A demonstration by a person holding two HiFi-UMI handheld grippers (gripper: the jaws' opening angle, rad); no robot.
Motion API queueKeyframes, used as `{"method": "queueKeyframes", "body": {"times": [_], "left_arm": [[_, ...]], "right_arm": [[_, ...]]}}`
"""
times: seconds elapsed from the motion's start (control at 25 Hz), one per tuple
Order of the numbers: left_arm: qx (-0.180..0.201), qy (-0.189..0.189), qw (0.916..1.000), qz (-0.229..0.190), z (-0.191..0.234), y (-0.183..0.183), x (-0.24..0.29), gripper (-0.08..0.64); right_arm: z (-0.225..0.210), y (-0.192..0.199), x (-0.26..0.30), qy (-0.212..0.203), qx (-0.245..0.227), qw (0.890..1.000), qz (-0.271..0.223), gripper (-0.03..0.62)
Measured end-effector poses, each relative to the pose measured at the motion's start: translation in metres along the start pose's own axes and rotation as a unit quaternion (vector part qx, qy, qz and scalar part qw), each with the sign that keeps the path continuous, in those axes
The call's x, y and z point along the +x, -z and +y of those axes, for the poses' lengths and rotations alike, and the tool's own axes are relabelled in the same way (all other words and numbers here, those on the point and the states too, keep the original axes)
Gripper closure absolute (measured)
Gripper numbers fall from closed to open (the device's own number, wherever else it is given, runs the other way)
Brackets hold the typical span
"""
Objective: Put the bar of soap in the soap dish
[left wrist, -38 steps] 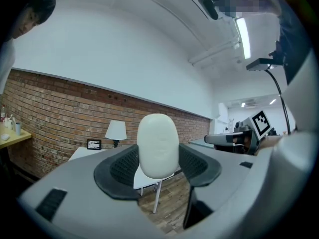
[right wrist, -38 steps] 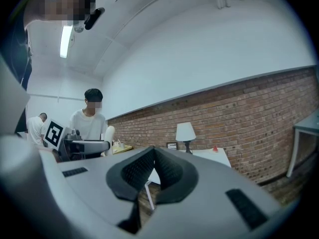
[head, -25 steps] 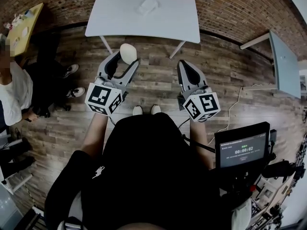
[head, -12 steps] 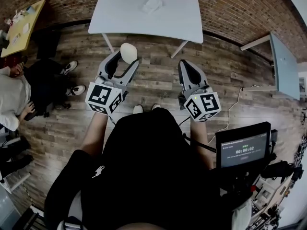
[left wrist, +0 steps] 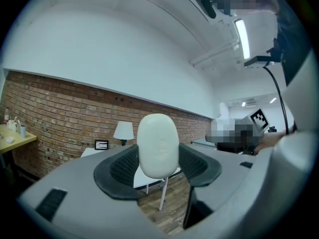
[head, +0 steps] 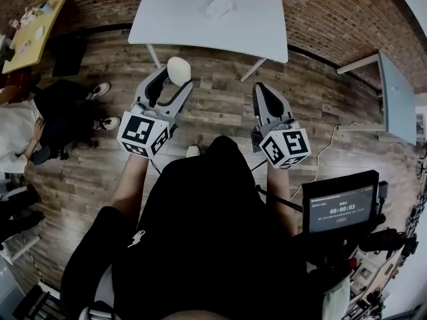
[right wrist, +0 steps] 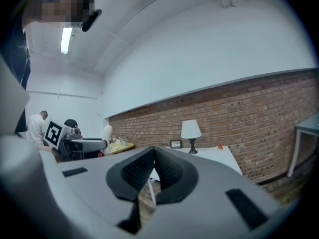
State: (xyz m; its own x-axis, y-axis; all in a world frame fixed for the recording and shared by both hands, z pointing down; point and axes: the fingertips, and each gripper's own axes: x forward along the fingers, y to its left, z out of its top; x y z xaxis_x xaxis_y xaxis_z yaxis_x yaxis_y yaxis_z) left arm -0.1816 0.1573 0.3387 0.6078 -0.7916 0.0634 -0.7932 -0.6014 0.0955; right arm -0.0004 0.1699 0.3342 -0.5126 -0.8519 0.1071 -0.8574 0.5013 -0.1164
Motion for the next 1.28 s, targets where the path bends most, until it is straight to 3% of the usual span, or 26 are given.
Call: {"method": "queueKeyframes", "body": {"times": [0.48,1.28], "left_arm": [[-0.006,-0.005,1.0,0.0,0.013,0.002,-0.011,0.302],[0.006,-0.011,0.9999,0.004,0.02,0.003,0.025,0.302]], "right_arm": [[0.011,-0.001,0.008,0.0,-0.005,1.0,0.004,0.588],[-0.023,0.003,0.031,-0.004,0.006,1.0,-0.004,0.588]]}}
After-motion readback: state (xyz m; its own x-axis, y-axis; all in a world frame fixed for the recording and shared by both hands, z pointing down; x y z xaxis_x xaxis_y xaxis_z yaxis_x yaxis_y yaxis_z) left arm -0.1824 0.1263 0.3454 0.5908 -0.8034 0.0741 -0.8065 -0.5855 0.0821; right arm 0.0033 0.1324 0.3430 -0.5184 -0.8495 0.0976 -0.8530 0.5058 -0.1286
